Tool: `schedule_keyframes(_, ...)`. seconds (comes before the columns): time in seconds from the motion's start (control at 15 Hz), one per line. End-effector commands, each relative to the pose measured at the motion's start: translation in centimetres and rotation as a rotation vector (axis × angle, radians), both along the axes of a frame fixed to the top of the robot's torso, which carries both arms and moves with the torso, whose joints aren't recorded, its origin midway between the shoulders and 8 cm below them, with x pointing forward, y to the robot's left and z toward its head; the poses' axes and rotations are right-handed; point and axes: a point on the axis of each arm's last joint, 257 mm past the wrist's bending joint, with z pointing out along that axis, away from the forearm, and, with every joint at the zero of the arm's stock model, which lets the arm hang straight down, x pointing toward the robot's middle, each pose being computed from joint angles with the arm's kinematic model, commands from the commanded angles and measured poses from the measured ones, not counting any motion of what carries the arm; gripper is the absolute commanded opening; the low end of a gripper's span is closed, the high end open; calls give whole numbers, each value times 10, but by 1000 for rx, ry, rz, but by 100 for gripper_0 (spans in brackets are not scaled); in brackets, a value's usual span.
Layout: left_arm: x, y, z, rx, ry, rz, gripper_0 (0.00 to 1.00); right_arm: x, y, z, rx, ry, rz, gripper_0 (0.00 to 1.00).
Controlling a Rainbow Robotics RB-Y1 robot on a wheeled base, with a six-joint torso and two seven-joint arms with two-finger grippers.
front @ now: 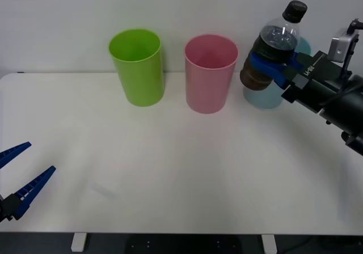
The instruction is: Grasp the object on the table and drop it into the matching bin: aluminum can to the light blue bin, PET bottle to the pink bin.
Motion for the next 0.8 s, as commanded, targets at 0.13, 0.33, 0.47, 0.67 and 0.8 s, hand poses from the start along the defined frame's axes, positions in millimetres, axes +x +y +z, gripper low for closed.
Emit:
schedule_keyframes(0.13, 0, 0, 0, 0, 0, 0, 100, 36, 10, 7, -23, -4, -7, 0)
schedule_keyframes(0.33, 0, 0, 0, 0, 0, 0, 100, 65, 18, 9, -38, -4, -29, 0)
schedule_keyframes(0.47, 0, 0, 0, 0, 0, 0, 100, 86, 27, 11, -42, 1, -42, 0)
schedule_keyframes(0.67, 0, 0, 0, 0, 0, 0, 100, 112, 38, 7, -51, 24, -59, 0)
schedule_keyframes(0.8, 0, 0, 0, 0, 0, 0, 100, 127, 48, 6, -58, 33, -67, 0)
